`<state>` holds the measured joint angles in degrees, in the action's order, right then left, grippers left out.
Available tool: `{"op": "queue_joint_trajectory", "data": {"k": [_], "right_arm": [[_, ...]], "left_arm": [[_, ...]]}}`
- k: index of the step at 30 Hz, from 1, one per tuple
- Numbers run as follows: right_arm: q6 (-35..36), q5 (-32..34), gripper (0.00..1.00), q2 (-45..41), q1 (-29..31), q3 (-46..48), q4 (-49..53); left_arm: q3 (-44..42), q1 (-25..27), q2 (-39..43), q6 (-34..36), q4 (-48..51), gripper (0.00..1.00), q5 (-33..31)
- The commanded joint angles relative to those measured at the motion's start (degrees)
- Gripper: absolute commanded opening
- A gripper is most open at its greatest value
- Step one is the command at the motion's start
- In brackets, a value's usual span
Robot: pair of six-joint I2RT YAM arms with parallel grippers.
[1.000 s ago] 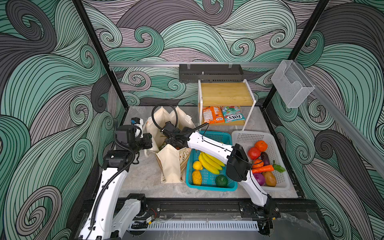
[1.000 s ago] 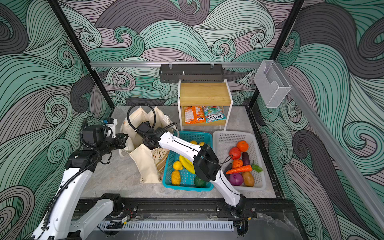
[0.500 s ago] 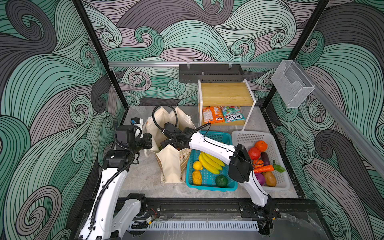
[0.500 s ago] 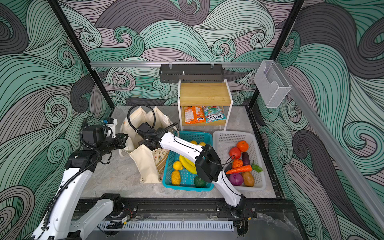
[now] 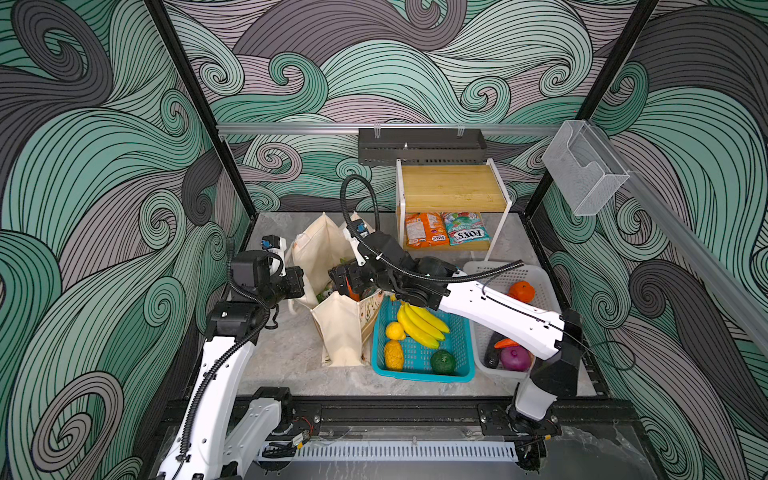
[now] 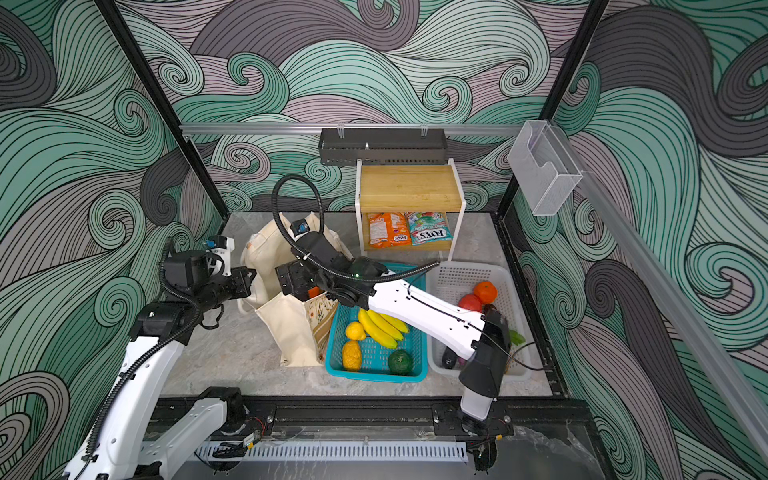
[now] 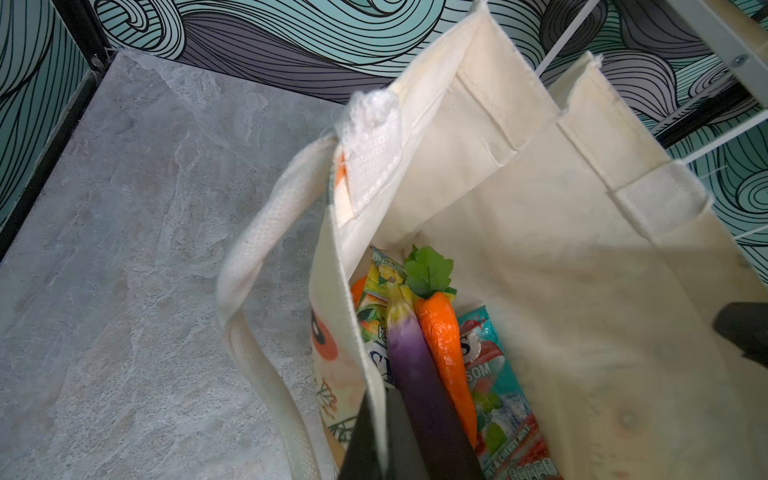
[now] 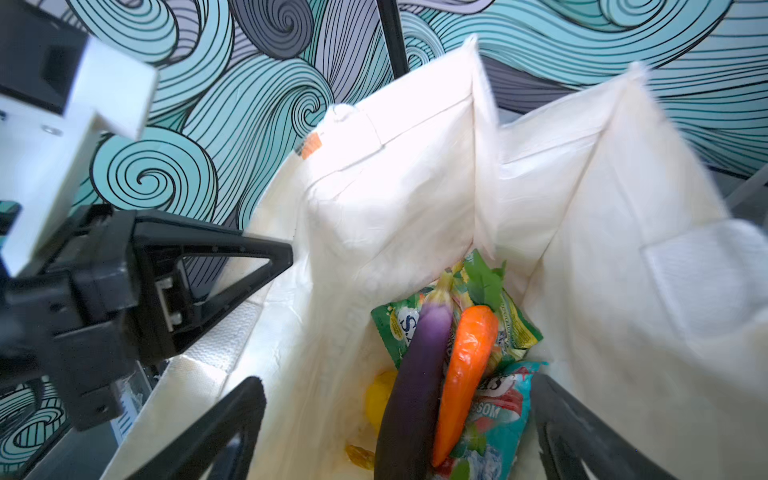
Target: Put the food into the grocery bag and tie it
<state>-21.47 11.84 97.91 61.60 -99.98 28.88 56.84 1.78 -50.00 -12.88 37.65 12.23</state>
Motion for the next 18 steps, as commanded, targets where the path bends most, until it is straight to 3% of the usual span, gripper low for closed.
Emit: {"op": "queue_joint_trajectory", "data": {"k": [1,6,12,15,18], "right_arm": [[0.55,4.19,0.99,-3.68,-0.67,3.28,-1.21],[-1.95,4.50,0.99,-8.66,-3.82,8.31,-0.96],[-6.52,1.67,0.92,-9.87,-8.39,12.45,0.61],[-6.67,-0.79,0.75,-8.33,-8.79,12.93,0.55],[-6.83,-2.18,0.50,-7.18,-8.78,12.87,-0.01]], "left_arm": [[-0.32,-0.20,0.53,0.31,2.07,0.00,0.94],[-0.31,-0.20,0.51,0.31,2.10,0.00,0.87],[-0.33,-0.24,0.41,0.27,2.13,0.00,0.71],[-0.33,-0.20,0.28,0.28,2.16,0.00,0.26],[-0.33,-0.20,0.29,0.26,2.14,0.00,0.34]]}}
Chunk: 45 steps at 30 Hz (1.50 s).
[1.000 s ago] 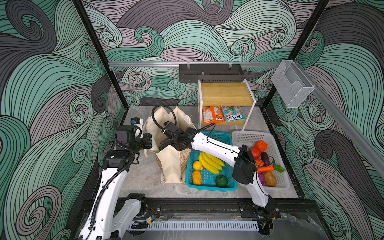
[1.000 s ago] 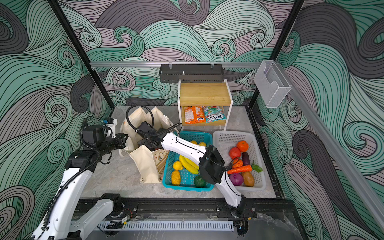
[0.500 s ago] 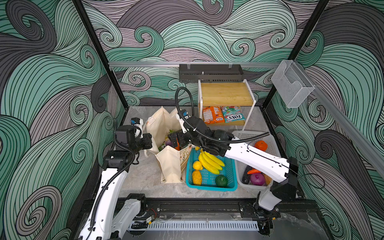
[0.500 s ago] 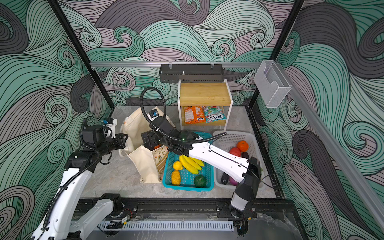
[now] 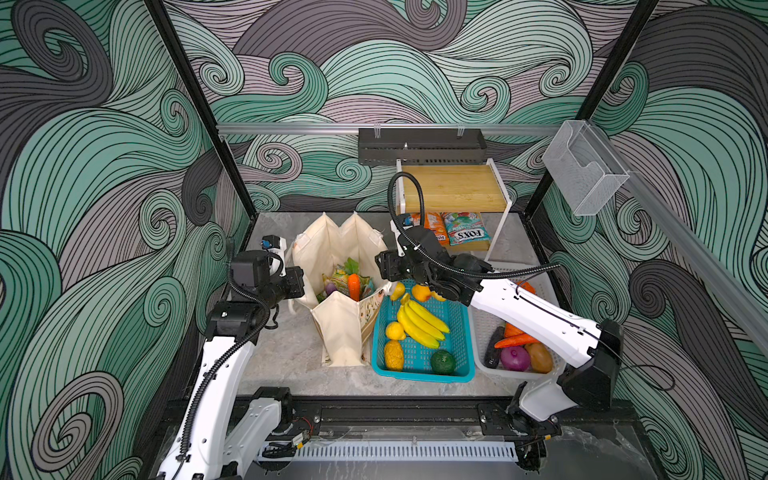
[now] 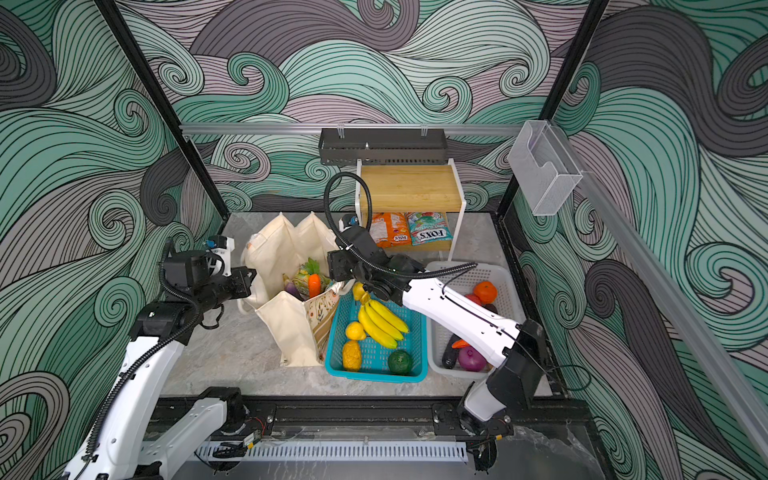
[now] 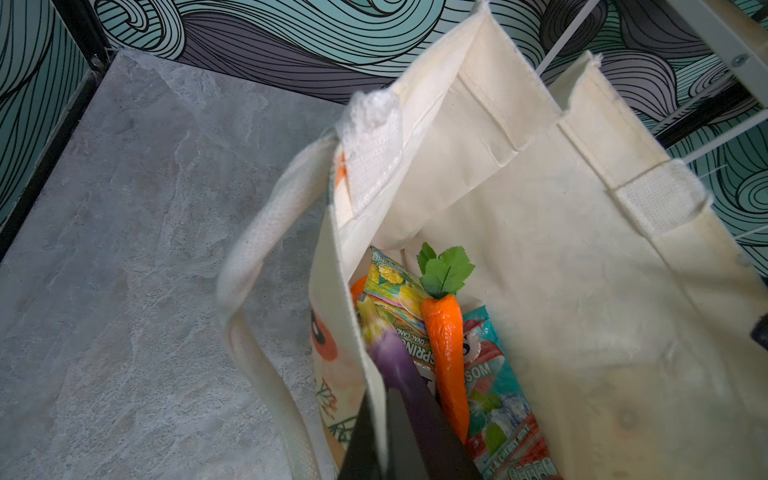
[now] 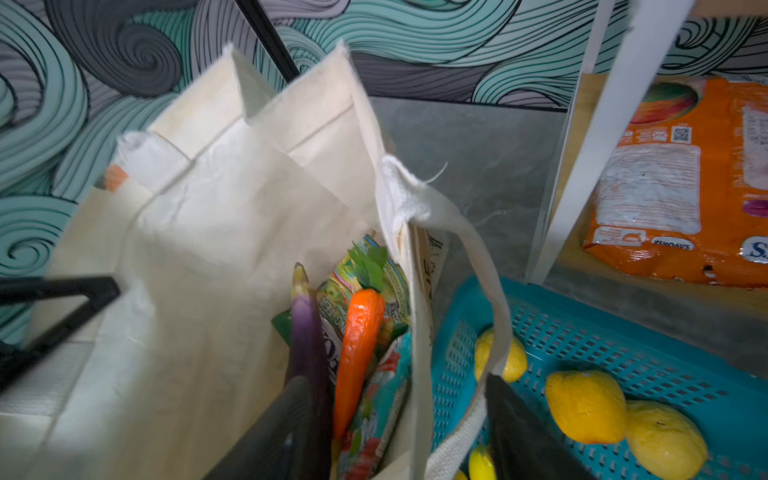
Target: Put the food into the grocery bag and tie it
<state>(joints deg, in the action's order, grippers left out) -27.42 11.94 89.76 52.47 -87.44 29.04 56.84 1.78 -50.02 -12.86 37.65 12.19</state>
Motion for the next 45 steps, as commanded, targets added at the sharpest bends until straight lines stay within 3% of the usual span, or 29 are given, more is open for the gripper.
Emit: {"op": "queue_joint_trajectory", "data": {"k": [1,2,3,10,16,20,25,30,33,36,40,45], "right_arm": [[-0.76,-3.21,0.33,1.17,0.35,0.12,-0.56],[-0.65,-3.71,0.11,1.26,0.35,-0.15,-0.72],[-0.85,-3.73,0.00,1.19,0.44,-0.51,-0.87],[1.58,-5.43,0.00,1.23,0.62,-5.96,0.96],[3.51,-3.47,0.00,-0.54,-1.09,-8.19,4.14],[2.83,-4.56,0.00,-1.64,-3.68,-7.20,6.53],[2.96,-1.37,0.00,-2.73,-4.88,-6.78,10.37],[2.11,-2.34,0.00,-3.95,-6.83,-5.05,10.94],[1.92,-5.70,0.00,-3.80,-6.70,-4.47,8.85],[1.99,-8.21,0.00,-2.96,-5.41,-4.46,5.13],[4.18,-6.49,0.00,0.17,-2.22,-8.65,5.13],[4.67,-6.80,0.00,4.73,0.03,-12.70,4.99]], "left_arm": [[-0.38,-0.20,0.38,0.24,1.90,0.00,0.34],[-0.41,-0.20,0.38,0.26,1.80,0.00,0.17],[-0.37,-0.20,0.40,0.09,1.74,0.00,0.08],[5.72,-0.20,1.41,-4.14,2.87,0.00,-1.19],[20.37,-0.29,-0.53,-4.29,15.99,0.00,-17.63],[21.59,-0.45,0.23,-4.72,18.13,0.00,-24.34],[21.15,-0.97,-0.24,-4.16,19.20,0.00,-28.12],[20.68,-1.52,-0.08,-3.53,19.79,0.00,-30.23],[20.61,-1.51,-0.15,-2.72,18.93,0.00,-27.08],[18.74,-1.52,-0.45,-2.79,15.71,0.00,-18.07],[14.74,-1.08,-2.11,-5.64,10.86,0.00,-6.81],[12.29,0.04,-3.95,-6.59,7.47,0.00,-4.86]]}}
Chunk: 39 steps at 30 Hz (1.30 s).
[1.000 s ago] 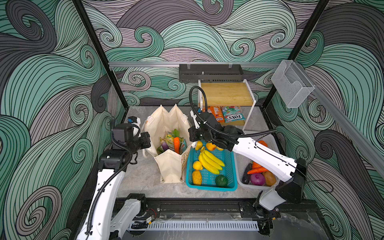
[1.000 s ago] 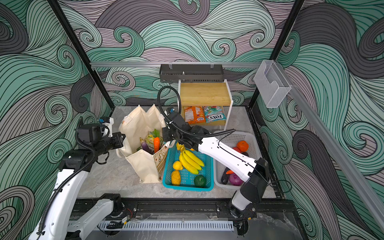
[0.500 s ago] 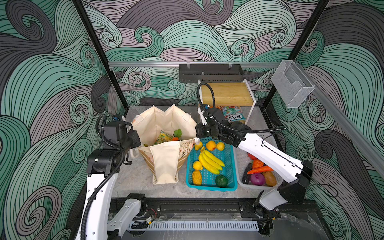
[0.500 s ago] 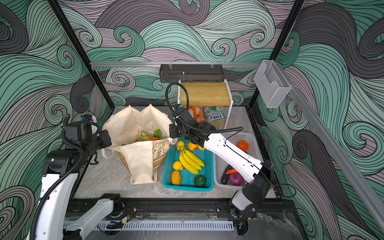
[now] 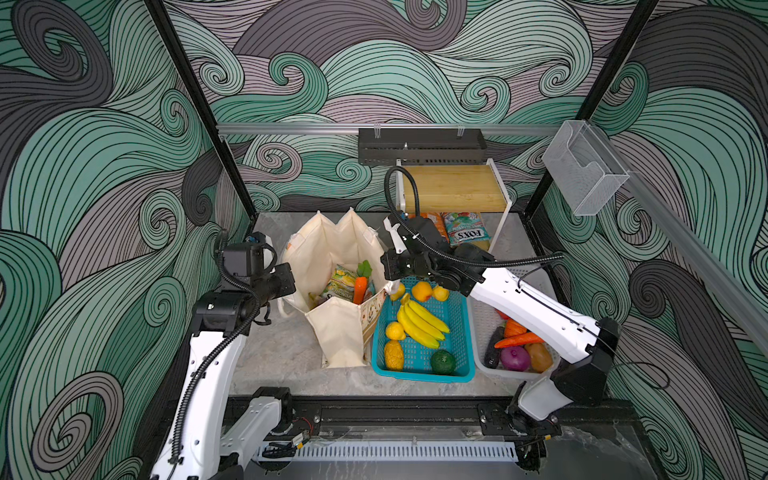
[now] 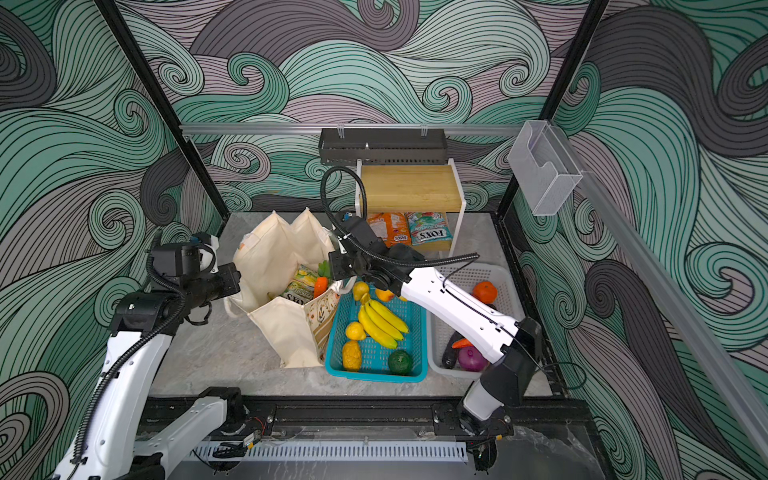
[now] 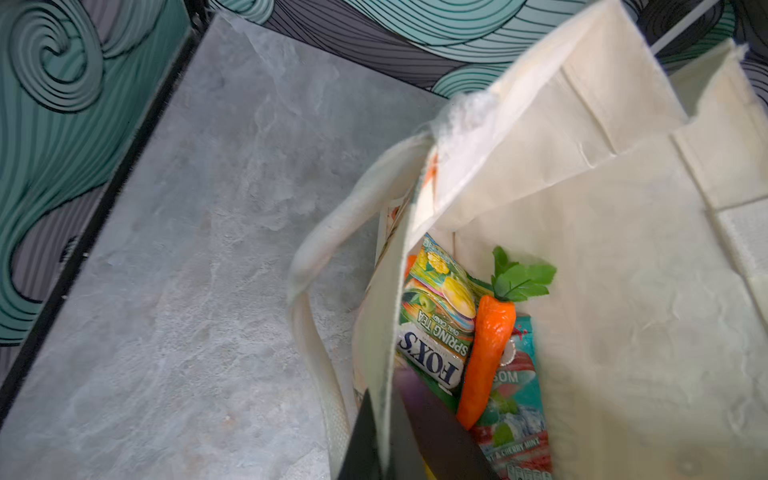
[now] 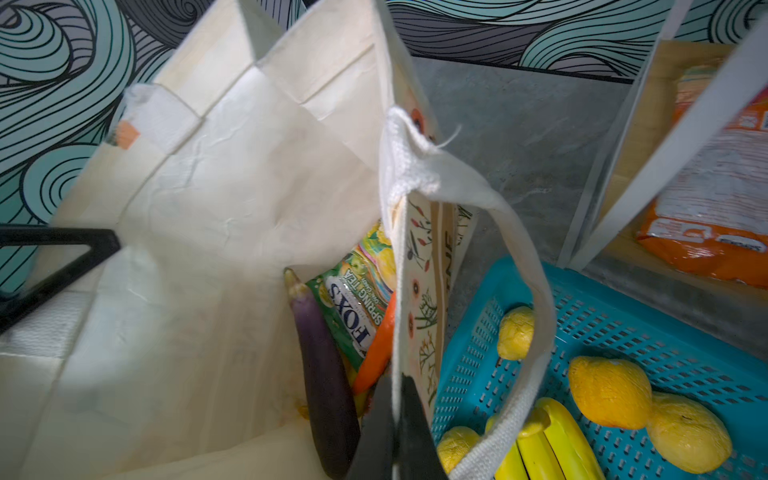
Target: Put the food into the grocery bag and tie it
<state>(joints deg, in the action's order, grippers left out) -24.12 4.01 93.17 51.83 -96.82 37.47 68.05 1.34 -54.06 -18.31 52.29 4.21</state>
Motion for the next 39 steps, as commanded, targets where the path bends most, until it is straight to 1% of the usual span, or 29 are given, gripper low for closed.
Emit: {"op": "queue_joint_trajectory", "data": {"k": [1,6,10,15,18,20,22,24,25,27,29,30,33,37,39], "right_arm": [[1.31,1.02,0.00,2.13,0.89,-3.83,-3.27],[1.35,2.69,0.00,4.08,0.99,-4.54,-2.60],[1.01,3.70,0.00,4.62,0.18,-5.25,-2.72],[-1.18,0.49,0.00,6.16,-2.21,-7.06,-2.87],[-1.75,-0.56,0.00,6.22,-2.26,-6.23,-2.87],[-1.98,-0.95,0.00,5.86,-2.26,-4.77,-3.16],[-2.24,-0.47,0.00,5.39,-2.26,-3.08,-3.65],[-2.37,-0.32,0.00,4.84,-2.26,-1.93,-3.84],[-2.42,-0.23,0.00,4.40,-2.34,-1.41,-3.97],[-2.37,-0.23,0.00,3.83,-2.35,-0.33,-4.52],[-1.92,-0.11,0.00,3.37,-2.63,-0.03,-4.41],[-1.96,-0.04,0.00,3.12,-2.81,0.20,-4.25],[-2.25,0.01,0.00,2.42,-2.88,1.03,-4.30],[-2.68,-1.66,0.00,2.29,-2.97,1.99,-4.63],[-2.86,-2.12,0.00,2.18,-2.97,2.57,-4.85]], "left_arm": [[0.95,0.57,-0.13,-1.16,-7.57,0.00,3.00],[0.51,0.65,-2.10,-0.77,-8.85,0.00,5.36],[1.57,0.68,-3.02,-0.61,-10.11,0.00,5.61],[2.66,0.59,-5.99,-1.07,-10.79,0.00,7.41],[1.58,0.59,-5.80,-2.34,-11.46,0.00,6.25],[0.11,0.59,-4.47,-2.52,-13.21,0.08,5.78],[0.38,0.59,-3.79,-2.36,-12.88,0.20,5.38],[0.76,0.59,-2.44,-2.26,-12.94,0.29,4.41],[0.90,0.59,-1.22,-1.81,-13.30,0.39,3.43],[2.21,0.50,0.69,-0.72,-12.36,0.66,0.95],[5.25,0.41,1.15,0.18,-9.14,0.82,-1.64],[6.94,0.33,1.15,0.08,-7.24,0.86,-2.79],[8.33,-0.19,2.24,-3.18,-4.23,0.89,-4.23],[0.91,-1.79,5.68,-9.66,-8.43,0.87,-0.16],[-1.82,-3.90,6.65,-11.79,-9.39,0.87,1.59]]}}
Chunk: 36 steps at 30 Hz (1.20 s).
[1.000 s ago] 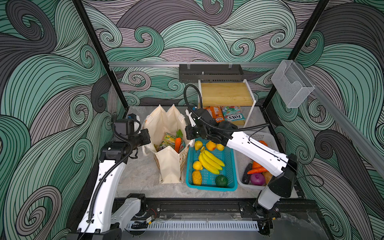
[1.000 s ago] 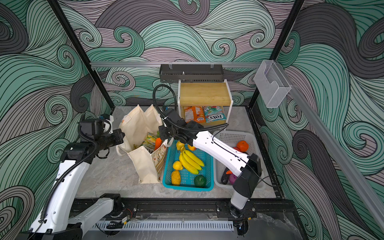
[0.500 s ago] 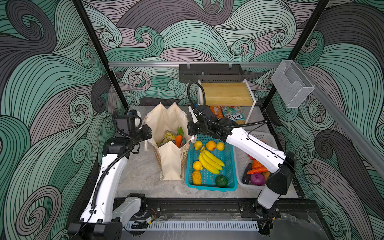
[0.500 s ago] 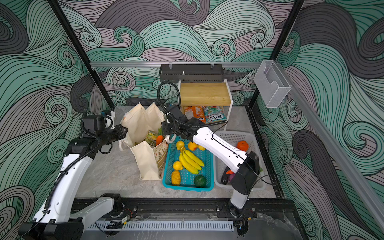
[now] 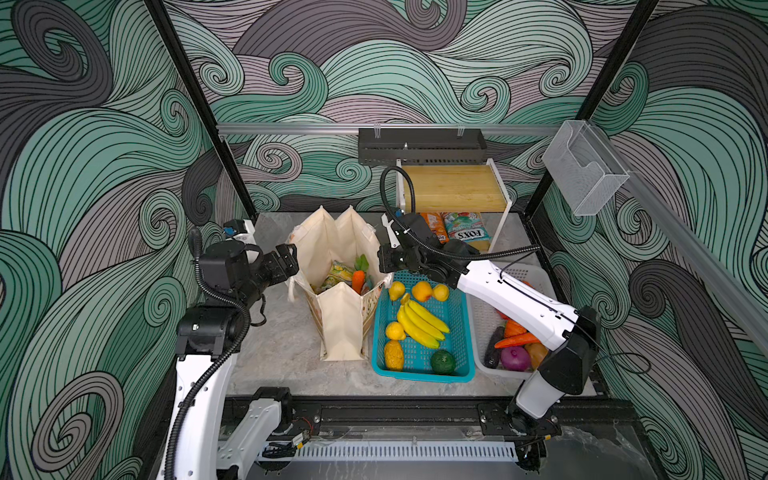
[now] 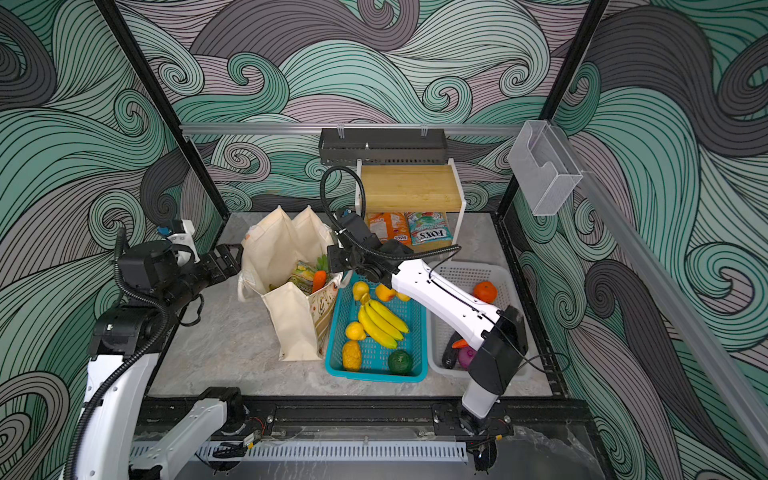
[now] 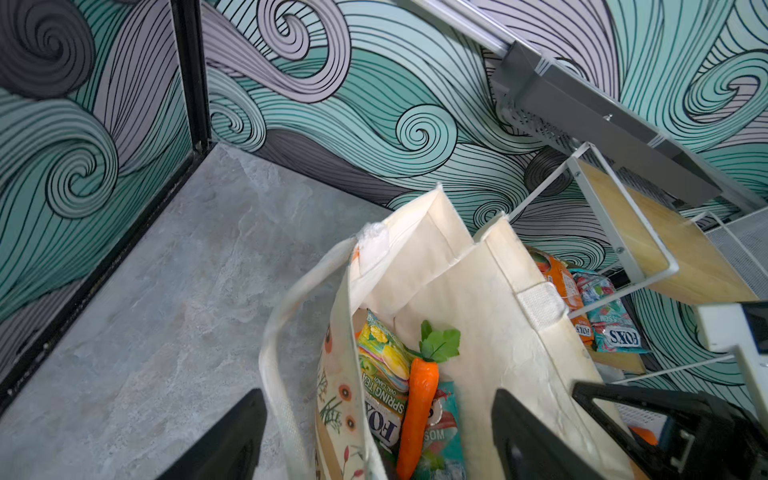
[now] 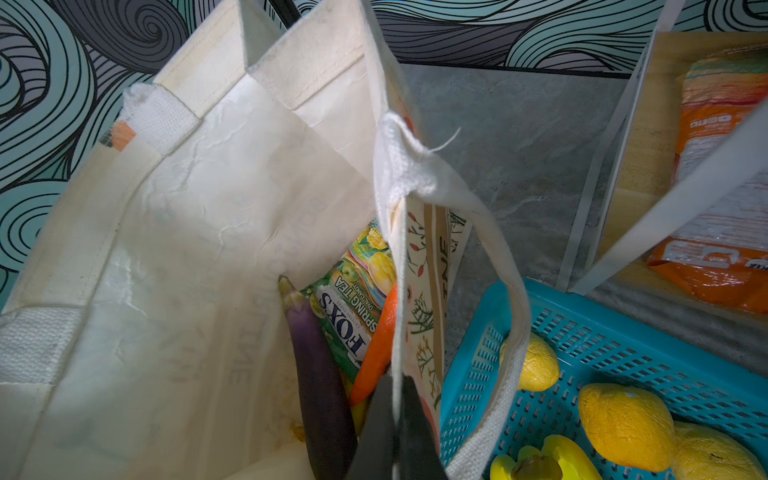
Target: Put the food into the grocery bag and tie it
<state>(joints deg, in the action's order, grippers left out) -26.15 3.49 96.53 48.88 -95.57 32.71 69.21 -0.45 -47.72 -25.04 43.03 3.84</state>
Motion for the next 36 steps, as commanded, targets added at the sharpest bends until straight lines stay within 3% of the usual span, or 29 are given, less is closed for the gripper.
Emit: {"op": "queue_joint_trajectory", "data": {"k": [1,8,16,18,23,30,36], "right_arm": [[-0.83,-1.57,0.00,-1.34,-0.02,1.61,-0.18],[-0.47,-2.06,0.00,-1.87,-0.15,3.01,-0.58],[-0.04,-3.33,0.00,-2.13,-0.27,2.55,-0.73],[0.05,-3.42,0.00,-2.23,-0.28,2.83,-0.91],[-0.13,-4.01,0.00,-2.23,-0.28,3.55,-1.69],[0.09,-4.08,0.00,-2.05,-0.37,3.30,-1.86],[0.40,-3.67,0.00,-1.56,-0.50,3.20,-1.87]], "left_arm": [[-3.51,-3.14,0.71,-5.65,-0.47,0.87,3.13],[-5.17,-12.03,3.75,-10.80,-1.49,0.78,9.97],[-16.62,-20.68,4.04,-18.08,-10.40,0.64,22.57],[-19.28,-20.82,5.00,-17.33,-13.60,0.63,24.33],[-24.21,-20.86,6.22,-19.70,-17.35,0.63,21.94],[-29.54,-20.82,-0.29,-25.94,-28.34,0.57,31.49],[-30.38,-20.72,-4.82,-25.92,-28.79,0.57,32.68]]}}
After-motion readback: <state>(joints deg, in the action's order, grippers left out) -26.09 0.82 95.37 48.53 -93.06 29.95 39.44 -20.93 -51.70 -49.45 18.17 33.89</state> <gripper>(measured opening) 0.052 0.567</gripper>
